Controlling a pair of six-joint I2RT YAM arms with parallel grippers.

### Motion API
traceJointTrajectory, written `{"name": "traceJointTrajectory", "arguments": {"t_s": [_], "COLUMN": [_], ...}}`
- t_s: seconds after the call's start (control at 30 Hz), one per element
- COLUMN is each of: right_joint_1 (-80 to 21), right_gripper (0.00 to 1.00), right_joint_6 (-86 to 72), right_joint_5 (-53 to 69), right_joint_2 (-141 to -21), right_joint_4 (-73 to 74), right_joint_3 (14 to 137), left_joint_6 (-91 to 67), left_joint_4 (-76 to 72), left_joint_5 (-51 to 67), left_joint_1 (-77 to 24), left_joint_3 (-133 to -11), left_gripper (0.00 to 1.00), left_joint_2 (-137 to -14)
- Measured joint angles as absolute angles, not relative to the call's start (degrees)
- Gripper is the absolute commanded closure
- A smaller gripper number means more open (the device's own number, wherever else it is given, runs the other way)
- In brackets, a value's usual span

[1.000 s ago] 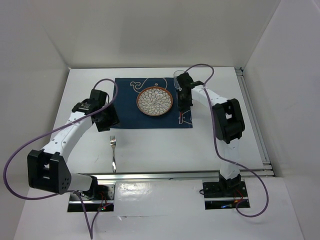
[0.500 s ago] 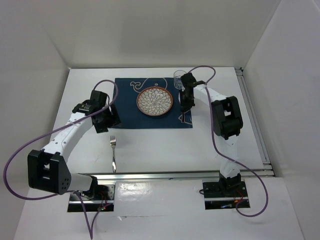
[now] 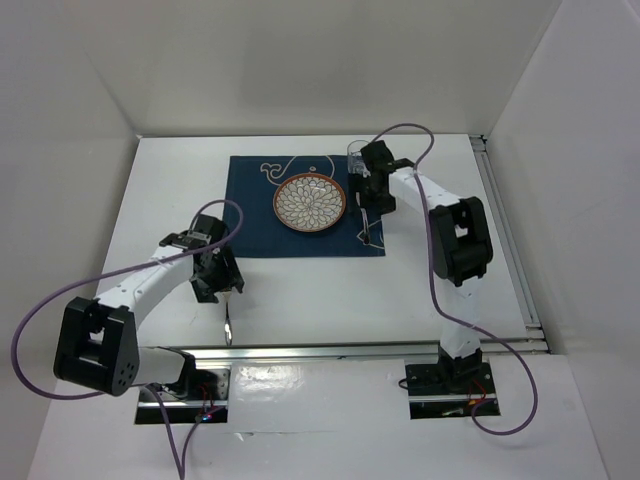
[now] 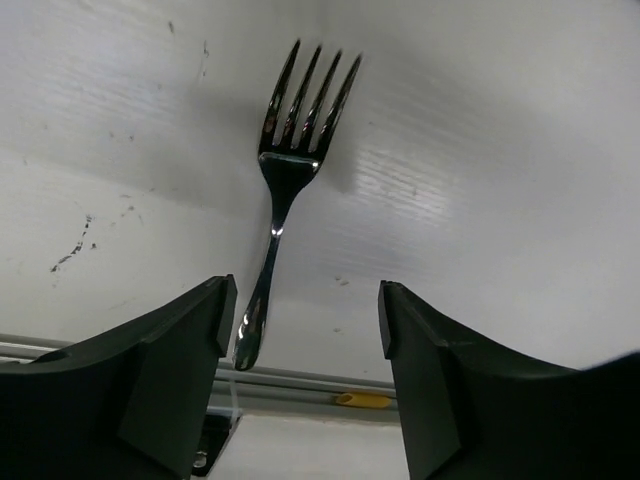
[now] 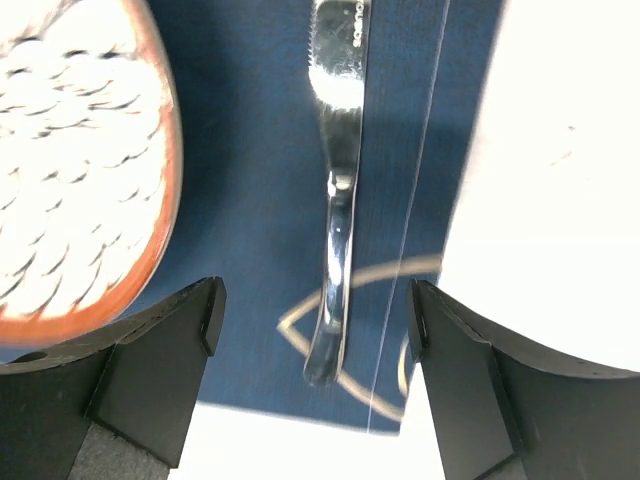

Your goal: Set the dinner table for one person

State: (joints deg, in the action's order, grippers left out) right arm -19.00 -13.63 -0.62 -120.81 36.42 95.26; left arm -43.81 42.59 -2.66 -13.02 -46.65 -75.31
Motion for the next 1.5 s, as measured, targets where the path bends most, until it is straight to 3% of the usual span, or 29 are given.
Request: {"name": "traceJointTrajectory", "arguments": {"t_s": [0.2,0.5,0.57,0.7,0.9,1.13,1.5], "right_joint_1": [-20.51,-22.24,-22.24,-22.06,-21.85,-20.27,-17.56], "right_gripper": [0.15,0.18,0.18,0.19,0.2,0.2,0.2], "right_joint_6": [-14.09,-15.18,-15.4,-15.59,-15.62,-15.57,-15.62], "right_joint_5": [-2.44,-6.28,-6.92,-8.05,-9.58,-10.74,-11.09], "right_joint_2": [-107.22,-93.12,-91.94,-90.43,-88.82,-86.72,-85.91], "right_joint_4": [36.73,40.14,41.06,42.35,44.82,46.57,48.64], "right_joint_3": [88.38,81.58,81.23,81.03,80.99,81.01,81.3], "left_joint_6": [-46.54,-48.23,-48.29,-48.75,-48.12,-39.81,-26.85], "left_joint_4": [40.62,36.51,36.16,36.38,43.0,45.34,48.01], "left_joint_5": [-3.33,-5.1,-5.41,-6.28,-10.24,-13.67,-16.86], "left_joint_1": [-14.33,-14.33,-14.31,-14.31,-16.4,-17.82,-17.8], "left_joint_3": [-40.93,-38.7,-38.68,-40.07,-48.25,-68.82,-103.0], "left_gripper": [0.41,0.52,0.61,1.0,1.0,1.0,1.0], "left_joint_2": [-75.29,-77.28,-77.69,-79.2,-78.54,-78.7,-116.25]}}
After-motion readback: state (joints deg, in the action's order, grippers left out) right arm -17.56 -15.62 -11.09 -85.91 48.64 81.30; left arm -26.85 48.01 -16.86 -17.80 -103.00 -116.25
